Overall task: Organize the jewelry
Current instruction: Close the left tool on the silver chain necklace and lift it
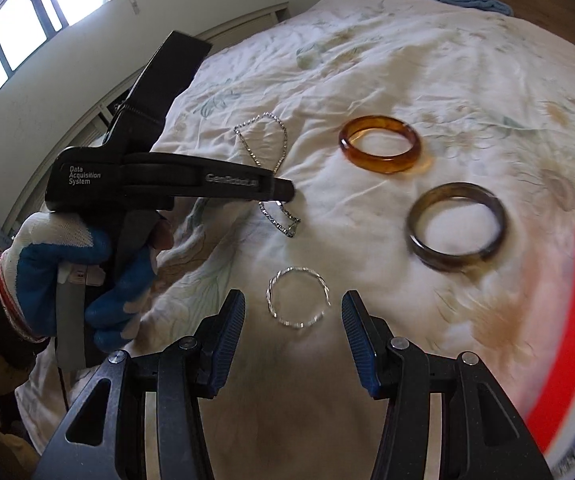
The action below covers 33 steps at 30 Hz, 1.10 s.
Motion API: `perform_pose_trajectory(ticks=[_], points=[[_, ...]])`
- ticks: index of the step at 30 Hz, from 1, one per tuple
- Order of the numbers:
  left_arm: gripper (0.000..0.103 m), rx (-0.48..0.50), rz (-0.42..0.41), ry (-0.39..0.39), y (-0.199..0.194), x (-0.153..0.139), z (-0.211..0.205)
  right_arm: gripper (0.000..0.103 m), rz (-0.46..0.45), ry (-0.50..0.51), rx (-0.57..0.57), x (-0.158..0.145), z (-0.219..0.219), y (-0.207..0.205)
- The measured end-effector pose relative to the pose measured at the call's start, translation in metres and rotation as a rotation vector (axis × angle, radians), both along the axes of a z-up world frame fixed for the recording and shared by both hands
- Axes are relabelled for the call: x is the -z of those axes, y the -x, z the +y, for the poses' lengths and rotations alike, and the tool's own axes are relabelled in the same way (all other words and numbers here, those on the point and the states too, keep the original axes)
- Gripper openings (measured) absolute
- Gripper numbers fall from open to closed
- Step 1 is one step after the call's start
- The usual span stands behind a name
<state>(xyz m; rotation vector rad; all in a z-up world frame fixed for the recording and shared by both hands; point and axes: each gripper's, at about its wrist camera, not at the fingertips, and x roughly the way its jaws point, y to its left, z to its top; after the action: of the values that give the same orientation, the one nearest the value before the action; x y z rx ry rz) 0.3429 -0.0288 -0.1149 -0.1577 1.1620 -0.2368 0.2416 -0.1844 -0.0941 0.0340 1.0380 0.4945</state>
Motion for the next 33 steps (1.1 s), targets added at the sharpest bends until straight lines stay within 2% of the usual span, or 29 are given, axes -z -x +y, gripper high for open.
perform_pose_trajectory(ticks=[4, 7, 10, 11, 13, 18, 19, 20, 33], points=[[0.034, 0.017, -0.017, -0.010, 0.000, 0.003, -0.002, 0.050, 0.020, 0.004, -0.014, 0.013, 0.007, -0.010], [0.025, 0.032, -0.041, -0.035, 0.003, 0.004, -0.004, 0.050, 0.041, 0.014, -0.021, 0.024, 0.012, -0.011], [0.013, 0.028, -0.052, -0.035, 0.004, 0.004, -0.001, 0.042, 0.048, 0.019, -0.020, 0.029, 0.014, -0.008], [0.010, 0.028, -0.054, -0.036, 0.003, 0.005, -0.002, 0.036, 0.050, 0.019, -0.015, 0.029, 0.014, -0.007], [0.005, 0.028, -0.059, -0.036, 0.007, 0.003, 0.001, 0.031, 0.055, 0.016, -0.010, 0.029, 0.013, -0.004], [0.004, 0.022, -0.066, -0.041, 0.025, -0.008, 0.005, 0.028, 0.058, 0.010, 0.004, 0.021, 0.012, 0.009], [0.004, 0.020, -0.067, -0.041, 0.029, -0.010, 0.006, 0.020, 0.058, 0.009, 0.003, 0.020, 0.012, 0.013], [0.004, 0.018, -0.068, -0.042, 0.032, -0.012, 0.007, 0.005, 0.056, 0.005, 0.001, 0.019, 0.013, 0.016], [0.004, -0.014, -0.120, -0.035, 0.099, -0.059, 0.034, 0.004, 0.021, -0.034, 0.006, -0.018, 0.021, 0.070]])
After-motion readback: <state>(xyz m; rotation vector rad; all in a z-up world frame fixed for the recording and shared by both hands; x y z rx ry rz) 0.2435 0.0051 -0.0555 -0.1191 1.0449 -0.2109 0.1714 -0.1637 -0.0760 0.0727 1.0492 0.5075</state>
